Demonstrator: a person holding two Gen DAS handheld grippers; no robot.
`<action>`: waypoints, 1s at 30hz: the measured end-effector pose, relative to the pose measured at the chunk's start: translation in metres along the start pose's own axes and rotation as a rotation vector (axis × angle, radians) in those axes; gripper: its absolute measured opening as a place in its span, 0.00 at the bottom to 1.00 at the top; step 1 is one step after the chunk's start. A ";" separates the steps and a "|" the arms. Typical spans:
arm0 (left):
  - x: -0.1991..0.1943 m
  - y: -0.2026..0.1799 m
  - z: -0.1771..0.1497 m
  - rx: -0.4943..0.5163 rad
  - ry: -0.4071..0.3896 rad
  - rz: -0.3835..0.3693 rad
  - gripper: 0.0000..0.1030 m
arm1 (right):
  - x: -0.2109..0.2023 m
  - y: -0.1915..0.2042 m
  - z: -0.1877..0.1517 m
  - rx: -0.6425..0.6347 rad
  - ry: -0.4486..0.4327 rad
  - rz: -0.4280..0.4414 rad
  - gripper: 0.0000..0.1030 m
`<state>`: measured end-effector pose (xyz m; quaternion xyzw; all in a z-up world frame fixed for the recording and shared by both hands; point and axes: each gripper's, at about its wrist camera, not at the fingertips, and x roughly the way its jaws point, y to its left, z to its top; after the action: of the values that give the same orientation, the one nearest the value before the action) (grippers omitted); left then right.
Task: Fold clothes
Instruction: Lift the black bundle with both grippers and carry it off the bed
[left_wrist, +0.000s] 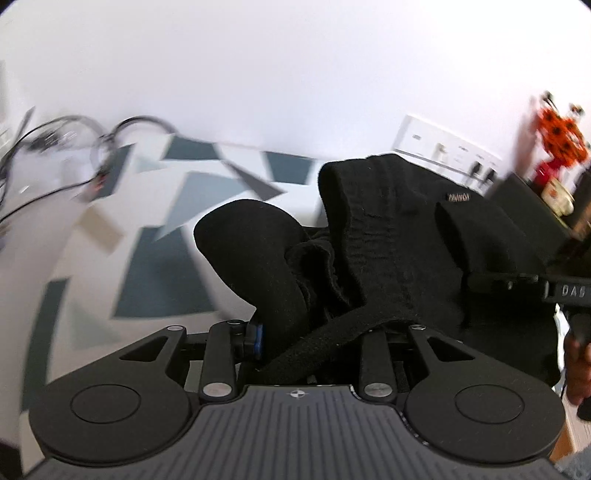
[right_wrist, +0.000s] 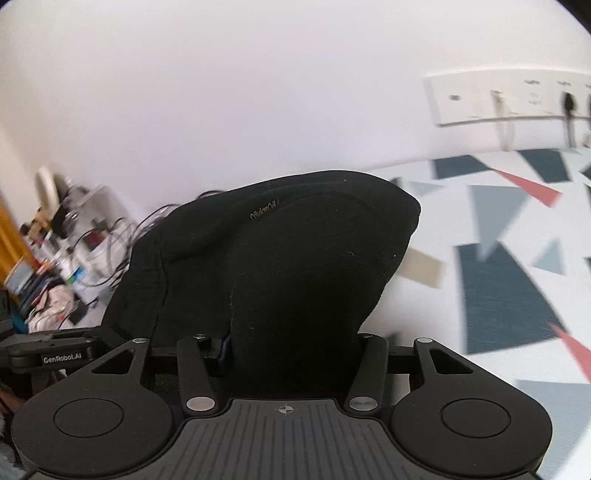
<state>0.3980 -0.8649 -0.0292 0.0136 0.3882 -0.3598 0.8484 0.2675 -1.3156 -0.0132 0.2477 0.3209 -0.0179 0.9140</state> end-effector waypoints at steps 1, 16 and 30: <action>-0.006 0.007 -0.003 -0.011 -0.006 0.015 0.29 | 0.006 0.008 -0.001 -0.007 0.010 0.010 0.43; -0.130 0.028 -0.067 -0.289 -0.207 0.439 0.28 | 0.061 0.118 0.016 -0.272 0.157 0.396 0.42; -0.280 -0.007 -0.163 -0.634 -0.358 0.934 0.28 | 0.079 0.279 -0.013 -0.563 0.370 0.901 0.42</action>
<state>0.1646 -0.6530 0.0462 -0.1319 0.2805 0.1885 0.9319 0.3764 -1.0555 0.0542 0.1058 0.3307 0.5044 0.7906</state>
